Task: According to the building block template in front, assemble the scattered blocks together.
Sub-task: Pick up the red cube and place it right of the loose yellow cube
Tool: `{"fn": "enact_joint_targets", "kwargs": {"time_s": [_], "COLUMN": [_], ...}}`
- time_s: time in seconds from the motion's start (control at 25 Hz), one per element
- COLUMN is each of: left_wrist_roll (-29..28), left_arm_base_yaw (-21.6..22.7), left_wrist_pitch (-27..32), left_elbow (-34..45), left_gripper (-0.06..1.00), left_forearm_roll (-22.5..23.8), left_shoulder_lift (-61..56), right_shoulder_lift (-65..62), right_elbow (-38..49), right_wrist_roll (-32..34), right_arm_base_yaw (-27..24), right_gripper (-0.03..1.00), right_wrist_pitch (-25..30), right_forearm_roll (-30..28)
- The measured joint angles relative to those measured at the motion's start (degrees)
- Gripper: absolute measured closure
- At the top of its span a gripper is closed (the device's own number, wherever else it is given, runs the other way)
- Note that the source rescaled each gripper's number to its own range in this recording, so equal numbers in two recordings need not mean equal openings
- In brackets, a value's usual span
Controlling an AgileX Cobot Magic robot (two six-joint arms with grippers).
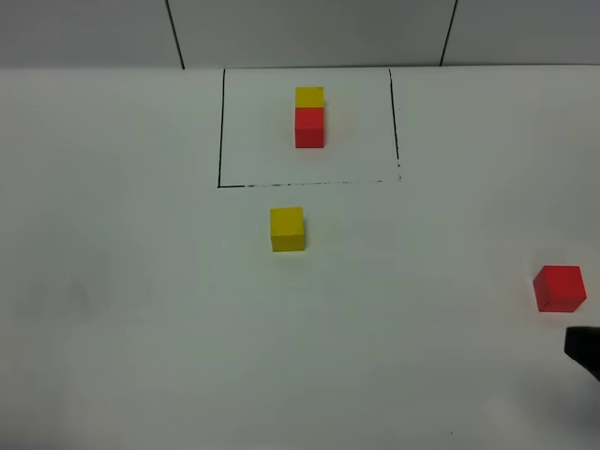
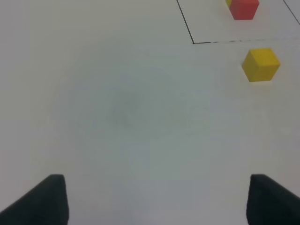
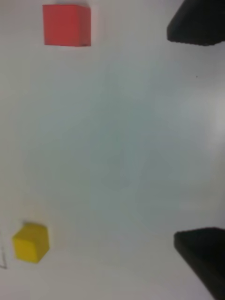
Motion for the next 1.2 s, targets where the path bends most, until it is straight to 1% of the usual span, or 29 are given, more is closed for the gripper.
{"fn": "enact_joint_targets", "kwargs": {"time_s": [0.16,0.28,0.36,0.44,0.52,0.6,0.8,1.0,1.2], "left_wrist_roll": [0.00,0.00,0.00,0.00,0.00,0.00,0.00,0.00,0.00], "left_arm_base_yaw": [0.00,0.00,0.00,0.00,0.00,0.00,0.00,0.00,0.00], "left_wrist_pitch": [0.00,0.00,0.00,0.00,0.00,0.00,0.00,0.00,0.00], "left_elbow": [0.00,0.00,0.00,0.00,0.00,0.00,0.00,0.00,0.00], "left_gripper": [0.31,0.31,0.31,0.31,0.31,0.31,0.31,0.31,0.31], "left_forearm_roll": [0.00,0.00,0.00,0.00,0.00,0.00,0.00,0.00,0.00], "left_shoulder_lift": [0.00,0.00,0.00,0.00,0.00,0.00,0.00,0.00,0.00], "right_shoulder_lift": [20.20,33.74,41.20,47.82,52.31,55.20,57.28,59.25,62.05], "right_elbow": [-6.13,-11.62,-14.03,-15.70,-16.71,-16.93,-17.32,-17.32,-17.32], "right_wrist_roll": [-4.26,-4.99,-5.05,-4.74,-4.32,-3.66,-1.16,-0.51,-0.33], "right_arm_base_yaw": [0.00,0.00,0.00,0.00,0.00,-0.05,-0.05,-0.15,-2.58], "right_gripper": [0.25,0.25,0.25,0.25,0.24,0.22,0.16,0.15,0.15], "right_wrist_pitch": [-6.31,-9.61,-11.05,-11.35,-11.87,-13.29,-16.14,-19.01,-19.51], "right_forearm_roll": [-1.00,-4.76,-7.08,-8.89,-10.49,-12.02,-14.66,-15.04,-15.04]}}
